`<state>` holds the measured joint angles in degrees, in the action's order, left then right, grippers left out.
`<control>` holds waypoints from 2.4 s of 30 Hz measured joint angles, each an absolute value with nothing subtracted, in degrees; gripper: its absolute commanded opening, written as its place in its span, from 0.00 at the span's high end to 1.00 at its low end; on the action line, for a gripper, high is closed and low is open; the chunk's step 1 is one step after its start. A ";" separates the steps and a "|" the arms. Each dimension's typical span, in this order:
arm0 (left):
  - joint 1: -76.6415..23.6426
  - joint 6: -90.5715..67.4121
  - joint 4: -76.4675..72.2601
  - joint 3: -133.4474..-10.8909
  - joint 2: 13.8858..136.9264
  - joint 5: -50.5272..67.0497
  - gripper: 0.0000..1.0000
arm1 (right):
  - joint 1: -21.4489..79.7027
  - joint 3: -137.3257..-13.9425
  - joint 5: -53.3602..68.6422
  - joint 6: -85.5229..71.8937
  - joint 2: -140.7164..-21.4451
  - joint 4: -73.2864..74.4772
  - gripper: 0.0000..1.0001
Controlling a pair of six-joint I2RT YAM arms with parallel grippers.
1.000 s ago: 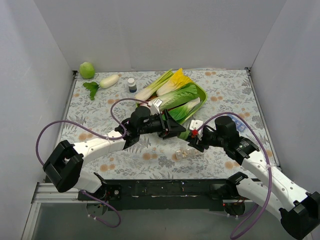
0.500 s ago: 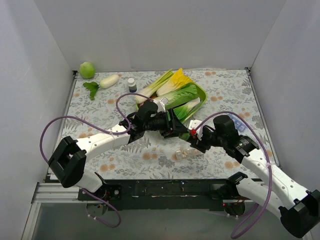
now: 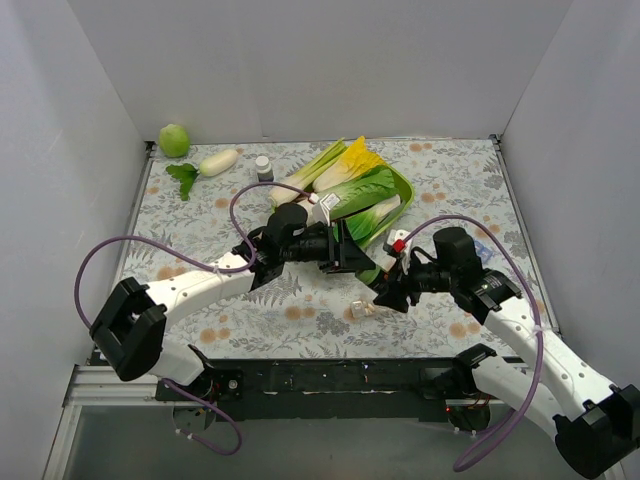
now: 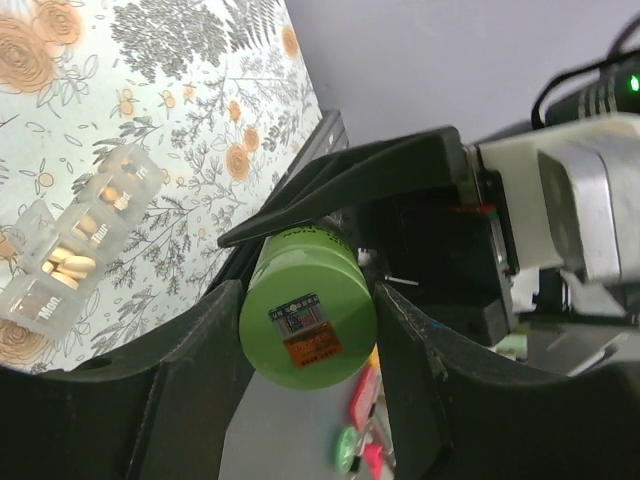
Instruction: Sort the pills into containers
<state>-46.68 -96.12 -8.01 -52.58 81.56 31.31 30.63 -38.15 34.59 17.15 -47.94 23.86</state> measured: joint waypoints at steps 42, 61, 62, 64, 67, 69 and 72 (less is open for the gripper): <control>-42.19 -79.72 4.25 -57.58 66.37 26.96 0.08 | 27.66 -34.92 49.28 15.31 -45.84 9.52 0.99; -49.19 -85.14 16.08 -65.56 76.60 20.69 0.26 | 27.66 -35.27 43.72 22.61 -46.50 12.34 0.99; -49.34 -85.10 16.38 -65.65 76.97 20.67 0.29 | 27.66 -35.27 43.59 22.61 -46.50 12.32 0.99; -49.58 -85.06 16.99 -65.78 77.60 20.60 0.35 | 27.66 -35.27 43.53 22.59 -46.50 12.32 0.99; -49.74 -84.84 18.09 -66.32 78.41 20.71 0.52 | 27.66 -35.27 43.20 22.39 -46.65 12.73 0.99; -49.76 -84.53 18.33 -66.83 78.50 20.95 0.68 | 27.66 -35.27 43.05 22.22 -47.00 12.86 0.99; -49.80 -83.29 18.92 -67.44 78.50 21.65 0.79 | 27.66 -35.27 43.27 21.96 -47.05 12.73 0.99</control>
<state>-49.80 -83.29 18.92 -67.44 78.50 21.65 27.66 -35.27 43.27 21.96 -47.05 12.73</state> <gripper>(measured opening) 0.431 0.590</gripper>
